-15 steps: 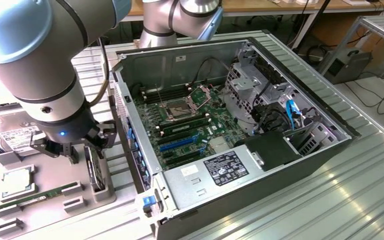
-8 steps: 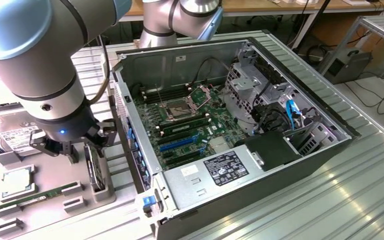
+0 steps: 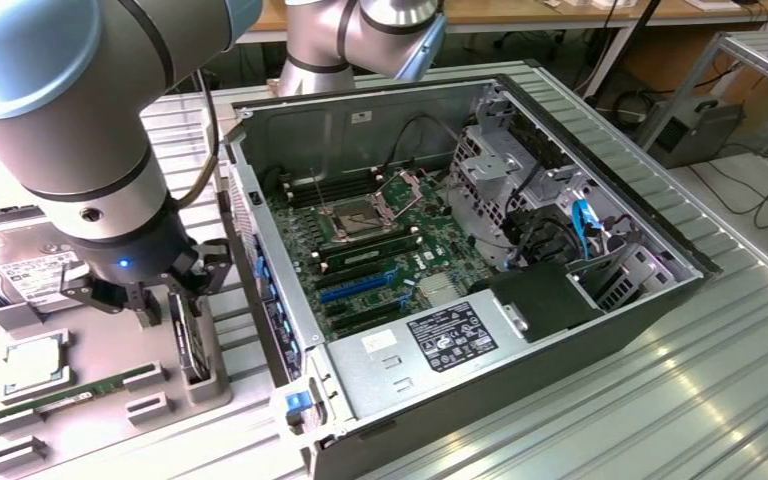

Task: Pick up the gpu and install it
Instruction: 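Pick up the gpu and move the gpu toward the slot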

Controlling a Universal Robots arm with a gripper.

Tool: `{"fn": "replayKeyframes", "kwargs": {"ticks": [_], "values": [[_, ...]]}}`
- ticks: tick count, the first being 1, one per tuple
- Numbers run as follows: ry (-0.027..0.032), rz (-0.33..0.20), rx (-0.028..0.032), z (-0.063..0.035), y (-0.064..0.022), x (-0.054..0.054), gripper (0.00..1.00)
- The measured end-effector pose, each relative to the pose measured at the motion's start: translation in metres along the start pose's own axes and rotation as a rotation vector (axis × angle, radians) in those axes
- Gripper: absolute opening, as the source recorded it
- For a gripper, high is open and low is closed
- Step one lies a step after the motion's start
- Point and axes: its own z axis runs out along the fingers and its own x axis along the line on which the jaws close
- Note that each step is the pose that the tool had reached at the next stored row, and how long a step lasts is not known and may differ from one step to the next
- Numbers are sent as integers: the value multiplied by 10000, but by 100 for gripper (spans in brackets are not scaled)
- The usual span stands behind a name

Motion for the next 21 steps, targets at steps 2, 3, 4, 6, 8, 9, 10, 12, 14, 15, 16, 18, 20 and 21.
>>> {"fn": "replayKeyframes", "kwargs": {"ticks": [2,3,4,6,8,9,10,12,14,15,16,18,20,21], "values": [[0,-2,0,0,0,1,39],[1,-2,0,0,0,1,39],[0,-2,0,0,0,1,38],[2,-3,1,0,0,1,31],[1,-3,1,-1,0,1,28],[1,-12,0,0,0,0,28],[3,-38,-2,0,0,0,28],[14,-178,-10,0,0,-2,27],[33,-426,-24,0,1,-6,27],[52,-633,-36,0,1,-9,27],[70,-799,-45,0,2,-16,27],[94,-939,-54,-3,4,-27,27],[141,-1016,-54,-16,6,-42,26],[164,-1021,-52,-24,7,-47,26]]}}
